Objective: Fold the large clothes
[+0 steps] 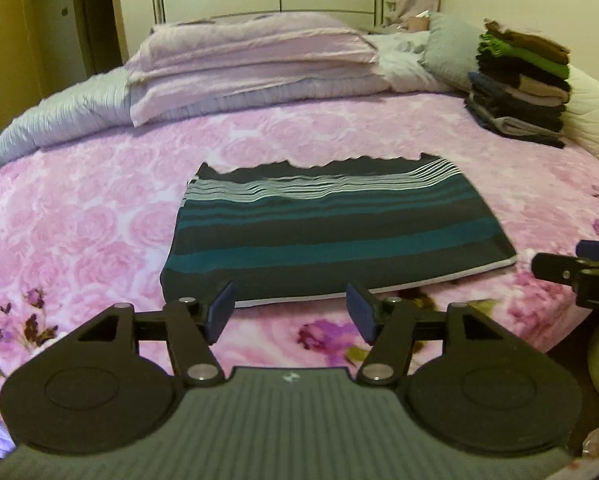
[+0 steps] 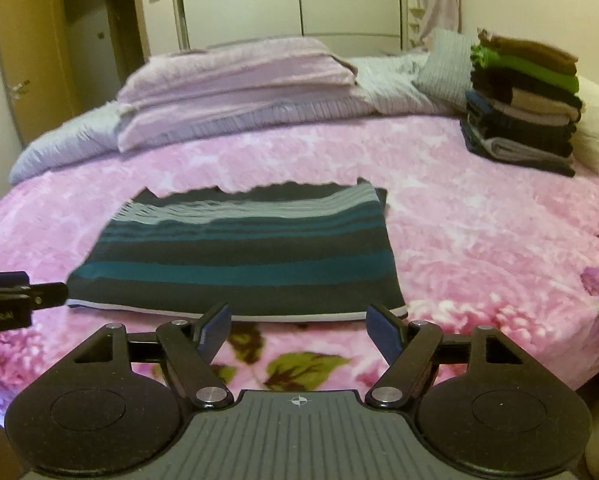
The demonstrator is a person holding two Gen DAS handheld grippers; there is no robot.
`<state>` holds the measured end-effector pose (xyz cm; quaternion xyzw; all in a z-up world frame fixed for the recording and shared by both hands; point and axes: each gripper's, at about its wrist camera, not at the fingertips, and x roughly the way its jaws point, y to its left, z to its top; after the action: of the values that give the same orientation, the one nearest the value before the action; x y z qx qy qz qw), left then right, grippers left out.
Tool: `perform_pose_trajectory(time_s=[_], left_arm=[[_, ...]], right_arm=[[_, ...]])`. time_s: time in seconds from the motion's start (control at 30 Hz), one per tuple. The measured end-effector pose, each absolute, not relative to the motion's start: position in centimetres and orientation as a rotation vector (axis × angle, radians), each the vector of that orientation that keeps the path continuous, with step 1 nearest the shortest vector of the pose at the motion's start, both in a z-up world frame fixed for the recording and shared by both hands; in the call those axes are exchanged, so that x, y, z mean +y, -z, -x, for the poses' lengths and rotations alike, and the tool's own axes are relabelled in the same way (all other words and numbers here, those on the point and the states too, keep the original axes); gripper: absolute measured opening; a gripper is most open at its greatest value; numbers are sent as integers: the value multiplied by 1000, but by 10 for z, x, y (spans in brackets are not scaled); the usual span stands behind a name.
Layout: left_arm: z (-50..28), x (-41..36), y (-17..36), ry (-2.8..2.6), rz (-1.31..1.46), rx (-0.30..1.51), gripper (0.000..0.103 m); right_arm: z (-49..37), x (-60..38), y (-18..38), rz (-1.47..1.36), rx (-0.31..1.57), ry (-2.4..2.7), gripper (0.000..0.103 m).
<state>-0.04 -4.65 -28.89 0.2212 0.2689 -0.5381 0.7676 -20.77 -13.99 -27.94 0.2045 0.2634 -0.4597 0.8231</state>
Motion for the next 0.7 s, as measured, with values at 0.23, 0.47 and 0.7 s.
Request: perform_pose_trajectory(time_s=[0.23,0.47,0.7], left_arm=[[16,-21,274,1178,-467,537,61],[14,-15,270,1177,-457,518,61],[10,-23,274,1185,-463,531,61]], right_arm=[[211,-118,263,-407,513,968,73],[208,-110,255,-386,494,966,73],[206,-117,256,-385,508,978,73]])
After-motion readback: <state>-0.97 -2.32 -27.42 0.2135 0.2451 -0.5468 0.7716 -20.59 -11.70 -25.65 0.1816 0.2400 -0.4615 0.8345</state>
